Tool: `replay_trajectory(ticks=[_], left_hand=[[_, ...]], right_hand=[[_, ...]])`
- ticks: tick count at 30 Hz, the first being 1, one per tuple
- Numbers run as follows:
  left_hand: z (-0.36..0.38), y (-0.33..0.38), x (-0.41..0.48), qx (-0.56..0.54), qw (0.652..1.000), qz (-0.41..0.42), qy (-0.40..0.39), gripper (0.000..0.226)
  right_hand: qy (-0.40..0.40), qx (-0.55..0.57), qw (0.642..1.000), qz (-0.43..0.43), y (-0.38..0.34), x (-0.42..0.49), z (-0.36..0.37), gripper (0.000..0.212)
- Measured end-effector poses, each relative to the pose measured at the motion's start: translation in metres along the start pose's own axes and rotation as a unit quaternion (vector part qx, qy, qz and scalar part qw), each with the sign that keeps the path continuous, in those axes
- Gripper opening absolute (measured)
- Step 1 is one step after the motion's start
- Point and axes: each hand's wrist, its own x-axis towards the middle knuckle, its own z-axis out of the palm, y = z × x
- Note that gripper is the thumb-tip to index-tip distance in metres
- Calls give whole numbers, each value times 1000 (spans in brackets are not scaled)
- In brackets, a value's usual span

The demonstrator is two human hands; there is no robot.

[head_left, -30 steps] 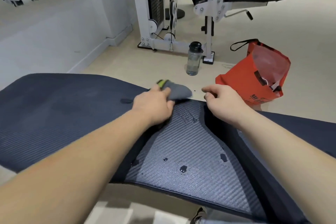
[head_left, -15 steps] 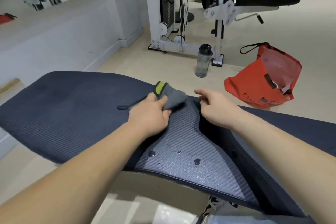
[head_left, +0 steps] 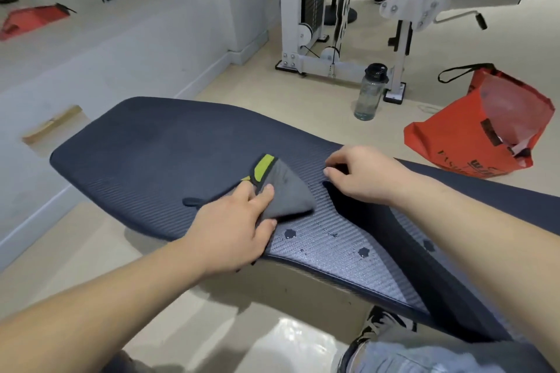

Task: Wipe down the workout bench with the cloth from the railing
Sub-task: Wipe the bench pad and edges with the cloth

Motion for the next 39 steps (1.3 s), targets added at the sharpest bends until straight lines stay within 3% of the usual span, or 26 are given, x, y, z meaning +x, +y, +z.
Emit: replay_trajectory(ticks=[3,7,9,13,15,19,21,25,27,29,31,34,35,37,39], left_hand=[[-4,-23,7,22,1000,5,-17,57],[2,-3,26,3,989,-144,27,59],[11,24,8,-4,992,-120,37,62],[8,19,-23,19,999,49,15,62],[2,-5,-5,51,998,28,-2,58],[-2,-3,19,-1,988,-153,-1,60],[7,27,2,-11,993,-117,5,64],[6,39,-26,-8,997,75,-26,63],[0,18,-6,5,998,56,-40,59],[-3,8,13,4,999,-38,-20,57],[-1,18,16,-27,992,-123,-5,64],[1,29,1,-96,991,-65,-64,80],[-7,20,-1,-163,982,-38,-85,72],[-26,-4,-2,-322,940,-34,-106,37],[-32,-31,-1,-362,928,-68,-56,26]], right_hand=[[17,1,1000,-12,-5,-2,-1,37],[9,-17,999,-37,-9,-8,0,27],[1,-25,998,-50,-11,-10,3,26],[7,-28,998,-56,-17,-11,0,29],[15,-25,998,-59,-19,-12,0,29],[19,-14,997,-68,-20,-13,3,25],[19,-19,997,-67,-21,-14,4,23],[25,-15,997,-69,-22,-15,5,23],[29,-16,997,-64,-22,-15,6,23],[40,-22,996,-75,-22,-16,7,23],[54,-3,993,-104,-24,-17,7,23],[51,91,976,-189,-36,-21,5,22],[29,112,971,-210,-42,-23,6,23],[-38,89,970,-222,-54,-28,14,39],[-98,-30,966,-236,-59,-29,23,70]])
